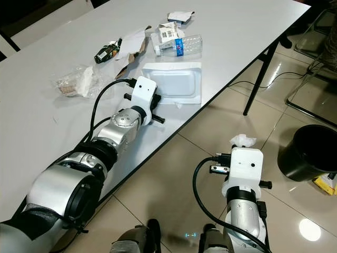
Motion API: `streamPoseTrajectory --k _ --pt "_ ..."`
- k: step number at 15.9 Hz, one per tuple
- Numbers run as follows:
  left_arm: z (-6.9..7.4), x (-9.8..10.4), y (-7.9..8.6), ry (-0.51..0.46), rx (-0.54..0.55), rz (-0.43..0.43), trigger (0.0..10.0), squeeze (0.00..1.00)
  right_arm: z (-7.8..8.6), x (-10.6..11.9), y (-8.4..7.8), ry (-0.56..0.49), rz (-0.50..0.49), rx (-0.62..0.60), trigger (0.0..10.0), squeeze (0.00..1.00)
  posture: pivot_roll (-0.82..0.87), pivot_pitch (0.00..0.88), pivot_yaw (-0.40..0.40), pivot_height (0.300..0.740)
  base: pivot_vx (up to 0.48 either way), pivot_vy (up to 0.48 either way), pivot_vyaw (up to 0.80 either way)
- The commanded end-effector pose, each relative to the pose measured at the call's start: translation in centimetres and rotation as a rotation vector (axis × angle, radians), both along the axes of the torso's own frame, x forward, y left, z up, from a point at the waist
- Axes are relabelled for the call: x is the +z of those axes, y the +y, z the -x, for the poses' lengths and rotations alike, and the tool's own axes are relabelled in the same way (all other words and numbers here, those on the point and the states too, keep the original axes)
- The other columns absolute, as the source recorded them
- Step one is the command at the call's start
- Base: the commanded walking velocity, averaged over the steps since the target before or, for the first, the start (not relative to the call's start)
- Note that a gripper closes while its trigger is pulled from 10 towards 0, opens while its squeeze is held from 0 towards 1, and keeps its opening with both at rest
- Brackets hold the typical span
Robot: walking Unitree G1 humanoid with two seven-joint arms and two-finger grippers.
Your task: Picking trash to rubbish bin
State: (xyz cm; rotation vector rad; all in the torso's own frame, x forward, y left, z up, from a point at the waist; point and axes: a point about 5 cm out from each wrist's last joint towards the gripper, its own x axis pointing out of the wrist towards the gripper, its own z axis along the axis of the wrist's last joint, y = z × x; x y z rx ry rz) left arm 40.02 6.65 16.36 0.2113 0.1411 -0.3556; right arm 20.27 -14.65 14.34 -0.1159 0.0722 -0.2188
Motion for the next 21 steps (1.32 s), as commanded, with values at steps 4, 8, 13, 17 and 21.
streamPoseTrajectory --k 4,8,13,17,21 --pt "0.07 -0.05 0.00 -0.014 0.000 0.031 3.1 0.48 0.24 -0.04 0.32 0.003 -0.015 0.001 10.0 0.00 -0.07 0.229 0.134 0.740 0.000 0.000 0.00" --pt "-0.01 0.08 0.16 -0.020 0.015 0.034 10.0 1.00 0.22 -0.02 0.27 0.003 -0.012 0.000 10.0 0.00 -0.07 0.228 0.133 0.740 0.000 0.000 0.00" --pt "0.01 -0.11 0.30 -0.019 0.020 0.007 10.0 0.63 0.17 0.00 0.28 0.002 -0.012 0.002 10.0 0.00 -0.07 0.226 0.133 0.740 0.000 0.000 0.00" --pt "0.11 -0.19 0.06 -0.014 -0.004 0.020 0.0 0.00 0.15 0.02 0.31 0.000 -0.013 0.002 10.0 0.00 -0.07 0.228 0.133 0.740 0.000 0.000 0.00" --pt "0.13 -0.23 0.06 -0.009 -0.008 0.025 0.0 0.00 0.06 0.04 0.31 -0.002 -0.013 0.001 10.0 0.00 -0.07 0.227 0.135 0.740 0.000 0.000 0.00"
